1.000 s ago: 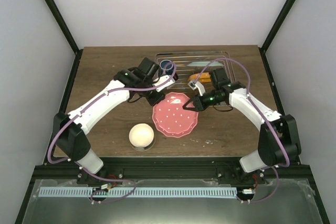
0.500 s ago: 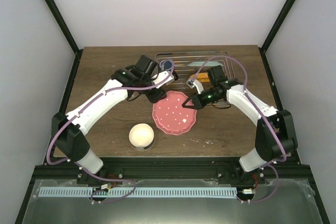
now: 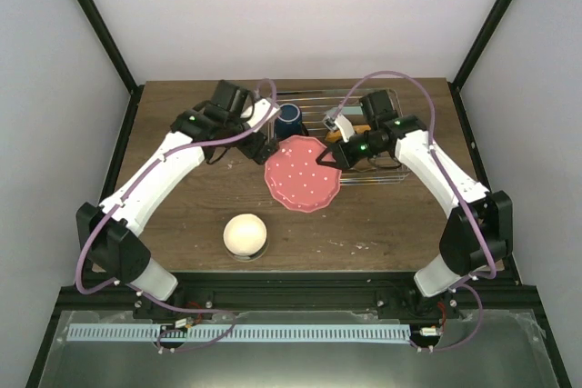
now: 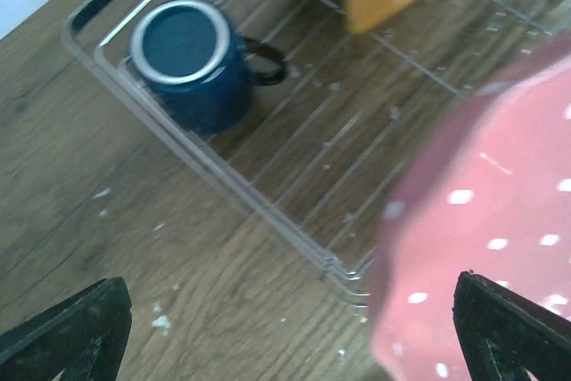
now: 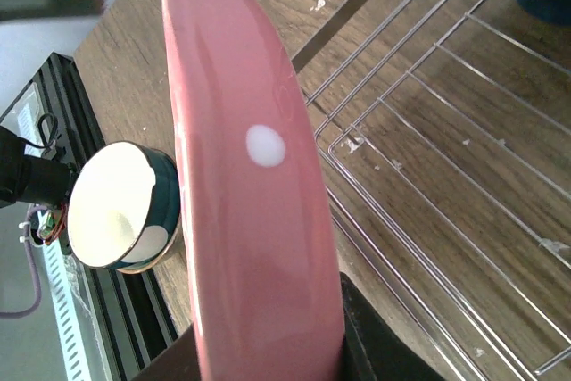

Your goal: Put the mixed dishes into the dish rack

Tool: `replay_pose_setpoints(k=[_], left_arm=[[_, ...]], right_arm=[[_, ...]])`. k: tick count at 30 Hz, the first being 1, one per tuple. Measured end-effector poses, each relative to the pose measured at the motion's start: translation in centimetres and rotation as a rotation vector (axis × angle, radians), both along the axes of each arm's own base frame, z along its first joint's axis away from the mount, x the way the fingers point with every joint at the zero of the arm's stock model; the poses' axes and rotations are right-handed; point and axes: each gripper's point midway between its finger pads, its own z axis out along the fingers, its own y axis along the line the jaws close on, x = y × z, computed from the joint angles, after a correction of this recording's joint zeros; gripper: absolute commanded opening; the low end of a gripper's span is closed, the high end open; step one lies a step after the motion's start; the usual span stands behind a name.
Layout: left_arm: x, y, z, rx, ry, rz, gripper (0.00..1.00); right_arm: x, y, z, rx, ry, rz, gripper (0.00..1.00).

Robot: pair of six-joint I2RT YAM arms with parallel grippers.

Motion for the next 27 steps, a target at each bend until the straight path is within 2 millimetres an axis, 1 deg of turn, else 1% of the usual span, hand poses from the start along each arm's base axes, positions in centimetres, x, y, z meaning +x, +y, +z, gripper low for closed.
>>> replay_pose_setpoints(k=[4,6,7,11,13,15,18,22,24,27], left_arm=[[2.0,2.9,0.2,-0.003,-0.002,0.12,1.0],[2.6,3.8,0.2,-0.007,-0.002,0.16,1.0],[2.7,4.0,0.2,-0.009,-0.001,0.167,1.0],[2.8,3.8,0.3,-0.02,0.001,0.172,1.0],[2.9,3.7,0.3,-0.027,0.005,0.173,1.0],[3.1,3.5,0.5,-0.035,0.005,0.171,1.0],[3.3,3.2,0.4,-0.043,0.007,0.167,1.0],[3.3,3.1,0.3,-0.046,0.008,0.165,1.0],[3.4,3.1,0.4,-0.047,0.007,0.165,1.0],[3.4,3.1,0.4,-0.046,0.006,0.165,1.0]], right_arm=[[0.4,-0.2,1.4,-0.022,-0.045,0.005,0.01],[0.8,-0.6,2.0,-0.057,-0.079,0.002,0.01],[1.1,-1.0,2.4,-0.081,-0.102,-0.002,0.01],[2.4,-2.2,4.4,-0.177,-0.23,-0.01,0.01],[3.1,-3.2,5.9,-0.234,-0.324,-0.015,0.01],[3.4,-4.0,7.3,-0.281,-0.413,-0.013,0.01],[3.0,-5.6,9.7,-0.361,-0.573,0.007,0.01],[2.0,-7.6,12.2,-0.452,-0.749,0.026,0.01],[1.5,-8.4,12.8,-0.494,-0.811,0.036,0.01],[0.9,-9.7,12.3,-0.574,-0.857,0.061,0.01]])
